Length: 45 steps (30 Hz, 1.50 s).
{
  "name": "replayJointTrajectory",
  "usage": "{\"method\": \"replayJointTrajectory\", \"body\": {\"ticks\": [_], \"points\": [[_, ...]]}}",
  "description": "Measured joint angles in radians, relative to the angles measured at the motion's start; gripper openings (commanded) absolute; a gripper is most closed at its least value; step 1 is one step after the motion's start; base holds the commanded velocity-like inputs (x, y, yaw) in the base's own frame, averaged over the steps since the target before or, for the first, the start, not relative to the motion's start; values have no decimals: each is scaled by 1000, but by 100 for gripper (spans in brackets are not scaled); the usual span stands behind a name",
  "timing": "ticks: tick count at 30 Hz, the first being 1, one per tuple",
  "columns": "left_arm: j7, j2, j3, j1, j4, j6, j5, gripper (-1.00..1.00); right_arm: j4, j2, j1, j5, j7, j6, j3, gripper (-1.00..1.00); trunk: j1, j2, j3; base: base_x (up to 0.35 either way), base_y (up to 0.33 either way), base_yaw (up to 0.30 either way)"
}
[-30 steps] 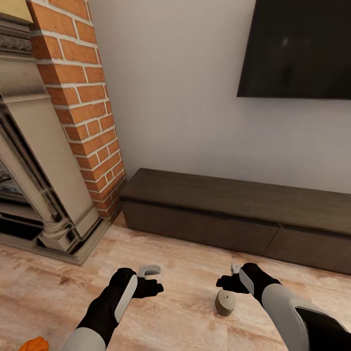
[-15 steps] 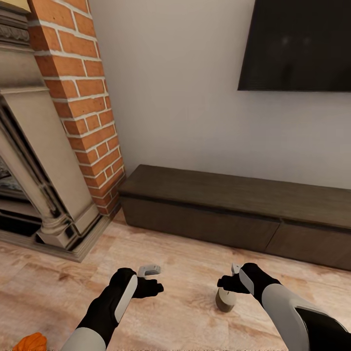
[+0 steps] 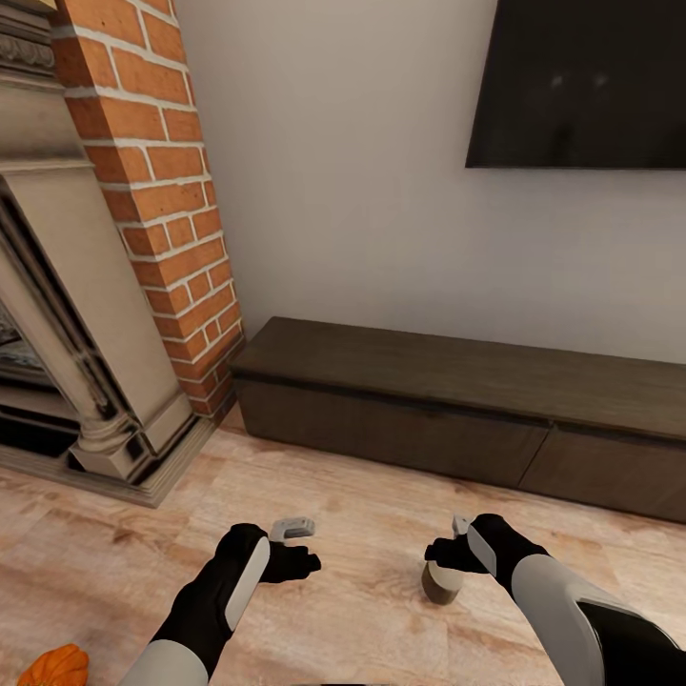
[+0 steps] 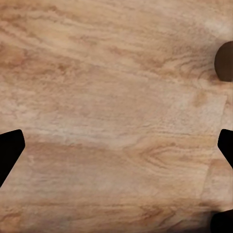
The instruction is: Place each of the two pumpkins and all three candles from the living room inside a cabinet in the living room (use any cabinet), then make sure every cabinet is closed, and position the cauldron so it is next to a table in the living room.
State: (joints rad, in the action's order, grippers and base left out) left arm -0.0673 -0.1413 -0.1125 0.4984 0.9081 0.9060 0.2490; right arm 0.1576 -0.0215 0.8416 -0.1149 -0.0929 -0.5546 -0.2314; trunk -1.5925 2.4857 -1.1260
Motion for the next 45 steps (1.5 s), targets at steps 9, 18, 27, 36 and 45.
{"method": "replayJointTrajectory", "body": {"ticks": [9, 18, 27, 36, 45], "points": [[-1, -1, 0, 0, -1, 0, -1, 100, 0, 0, 0, 0, 0, 0, 0, 100, 0, 0, 0, 136, -108, 0], [-1, -1, 0, 0, -1, 0, -1, 100, 0, 0, 0, 0, 0, -1, 0, 100, 0, 0, 0, 72, -68, 0], [-4, -3, 0, 0, -3, 0, -2, 100, 0, 0, 0, -1, 0, -5, 1, 100, 0, 0, 0, 2, -41, 0], [-4, -3, 0, 0, -4, -2, -1, 100, 0, 0, 0, -1, 0, -5, 1, 100, 0, 0, 0, 0, -113, 0], [-4, -3, 0, 0, -5, -1, 0, 100, 0, 0, 0, -3, 0, -5, 2, 100, 0, 0, 0, 0, -6, 0]]}}
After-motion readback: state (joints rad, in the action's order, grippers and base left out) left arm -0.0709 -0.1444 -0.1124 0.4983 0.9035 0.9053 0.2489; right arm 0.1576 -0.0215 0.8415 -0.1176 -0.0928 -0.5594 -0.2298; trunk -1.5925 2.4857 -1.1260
